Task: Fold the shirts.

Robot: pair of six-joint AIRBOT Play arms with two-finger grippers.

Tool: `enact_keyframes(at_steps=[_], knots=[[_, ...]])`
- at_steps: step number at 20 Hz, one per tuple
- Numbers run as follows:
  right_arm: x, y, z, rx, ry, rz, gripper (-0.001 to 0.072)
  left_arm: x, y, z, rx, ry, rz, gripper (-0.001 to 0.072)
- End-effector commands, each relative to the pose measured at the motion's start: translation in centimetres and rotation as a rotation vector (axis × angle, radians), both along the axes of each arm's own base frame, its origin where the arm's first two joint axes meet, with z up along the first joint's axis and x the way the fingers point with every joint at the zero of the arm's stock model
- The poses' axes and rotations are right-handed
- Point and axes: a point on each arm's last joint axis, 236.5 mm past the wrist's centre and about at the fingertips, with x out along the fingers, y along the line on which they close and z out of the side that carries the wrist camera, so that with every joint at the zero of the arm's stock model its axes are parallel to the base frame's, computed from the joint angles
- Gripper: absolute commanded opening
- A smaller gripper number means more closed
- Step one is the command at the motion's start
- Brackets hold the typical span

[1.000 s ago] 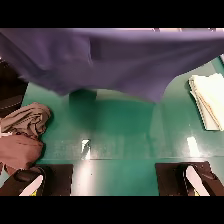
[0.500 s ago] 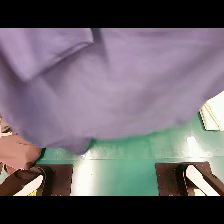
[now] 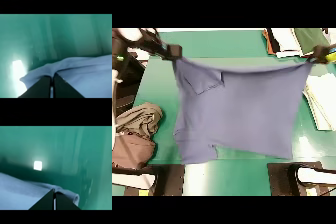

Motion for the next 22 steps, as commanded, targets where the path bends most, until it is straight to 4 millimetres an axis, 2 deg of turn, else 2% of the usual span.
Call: enact_keyframes(at_steps=[1,4,5,7,9,11,13,15,16,17,18,22], knots=[[2.8,-0.3,-8.1,0.003,0.13,-0.011,0.002,4.0,0.9,-5.6,-0.029,0.026,0.057,0.0021],[5.0,-0.7,-7.5,-0.003,0.102,-0.006,0.002,4.8,2.8,-5.5,-0.072,0.015,0.102,0.0022],[5.0,-0.6,-7.0,-0.006,0.1,0.0,0.002,4.3,3.1,-5.9,-0.051,0.039,0.069,0.0022],[3.8,-0.4,-7.3,-0.009,0.145,0.027,0.002,2.5,3.3,-7.5,-0.008,0.118,0.013,0.0022],[2.2,-0.1,-8.8,0.0,0.197,0.034,0.0021,1.1,3.3,-9.6,0.015,0.186,-0.018,0.0022],[1.1,0.4,-10.9,0.014,0.238,0.031,0.0021,0.0,3.3,-12.6,0.012,0.244,-0.012,0.0022],[0.5,1.3,-12.8,0.017,0.253,0.033,0.0021,-0.9,3.1,-15.4,-0.006,0.282,-0.001,0.0023],[0.4,2.0,-14.0,0.022,0.259,0.023,0.0024,-1.6,3.3,-16.9,-0.012,0.316,0.02,0.0023],[0.4,2.3,-14.1,0.022,0.26,0.025,0.0106,-1.8,3.3,-17.0,-0.008,0.321,0.019,0.0041],[0.5,2.4,-14.0,0.022,0.254,0.026,0.0319,-1.9,3.3,-16.9,-0.008,0.325,0.017,0.0362],[0.5,2.4,-13.6,0.026,0.26,0.021,0.0372,-2.3,3.6,-16.7,-0.002,0.339,0.029,0.0608],[-1.4,4.7,-10.1,0.126,0.249,0.058,0.0344,-5.2,5.5,-14.3,0.079,0.388,0.042,0.06]])
